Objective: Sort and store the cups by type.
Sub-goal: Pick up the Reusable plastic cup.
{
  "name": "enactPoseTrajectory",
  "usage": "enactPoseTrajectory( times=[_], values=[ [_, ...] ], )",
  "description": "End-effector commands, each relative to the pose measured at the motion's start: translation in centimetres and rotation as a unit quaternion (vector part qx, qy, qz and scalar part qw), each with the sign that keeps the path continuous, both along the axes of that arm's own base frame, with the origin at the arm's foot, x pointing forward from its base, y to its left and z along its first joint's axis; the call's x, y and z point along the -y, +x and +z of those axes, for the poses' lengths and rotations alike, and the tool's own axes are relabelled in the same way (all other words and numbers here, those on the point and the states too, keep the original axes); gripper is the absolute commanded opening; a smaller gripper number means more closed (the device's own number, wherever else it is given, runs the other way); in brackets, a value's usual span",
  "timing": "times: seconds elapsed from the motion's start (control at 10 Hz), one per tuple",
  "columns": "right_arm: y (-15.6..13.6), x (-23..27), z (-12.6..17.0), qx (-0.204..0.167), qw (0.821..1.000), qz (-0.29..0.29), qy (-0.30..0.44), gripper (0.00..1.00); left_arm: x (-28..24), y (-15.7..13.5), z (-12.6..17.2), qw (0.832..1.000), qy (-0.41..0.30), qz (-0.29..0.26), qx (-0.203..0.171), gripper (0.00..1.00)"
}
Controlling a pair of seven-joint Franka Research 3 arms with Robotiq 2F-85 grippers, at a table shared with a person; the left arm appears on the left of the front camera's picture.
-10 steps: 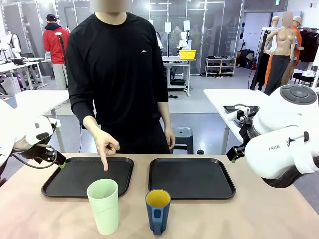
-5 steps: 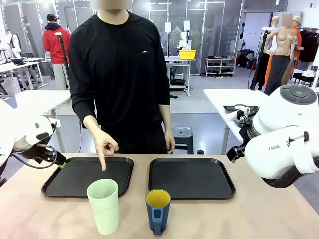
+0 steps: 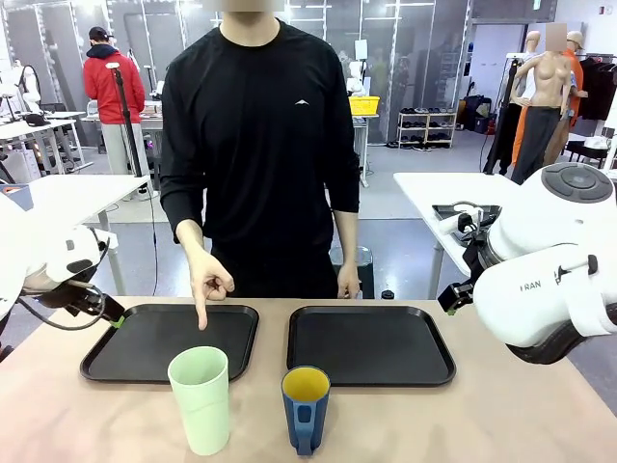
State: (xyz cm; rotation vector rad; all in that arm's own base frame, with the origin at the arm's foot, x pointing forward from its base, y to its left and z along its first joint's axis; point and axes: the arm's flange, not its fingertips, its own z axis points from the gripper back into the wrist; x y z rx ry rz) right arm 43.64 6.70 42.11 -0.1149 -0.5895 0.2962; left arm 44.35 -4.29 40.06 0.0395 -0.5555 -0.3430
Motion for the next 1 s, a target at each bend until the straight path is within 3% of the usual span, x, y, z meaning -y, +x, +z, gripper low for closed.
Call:
enactPoseTrajectory(
  times=[0.0,0.1,0.3,0.4,0.5,0.9],
  values=[
    [-0.1,0.0,-0.1,0.000,1.000,0.002,-0.001,1.00,-3.0,-2.3,-1.0,0.998,0.042,-0.048,-0.002,1.00],
    [-0.1,0.0,-0.1,0.000,1.000,0.002,-0.001,1.00,-4.1,-2.2,-1.0,0.995,0.066,-0.072,0.005,1.00],
    [-0.1,0.0,-0.1,0.000,1.000,0.002,-0.001,1.00,-5.2,-1.7,-0.5,0.978,0.114,-0.176,0.007,1.00],
    [-0.1,0.0,-0.1,0.000,1.000,0.002,-0.001,1.00,-5.5,-1.4,-0.4,0.963,0.138,-0.231,-0.002,1.00],
    [-0.1,0.0,-0.1,0.000,1.000,0.002,-0.001,1.00,-5.8,-1.5,-0.7,0.935,0.171,-0.310,-0.016,1.00],
    [-0.1,0.0,-0.1,0.000,1.000,0.002,-0.001,1.00,-6.6,-2.5,-1.9,0.879,0.200,-0.424,-0.092,1.00]
  ],
)
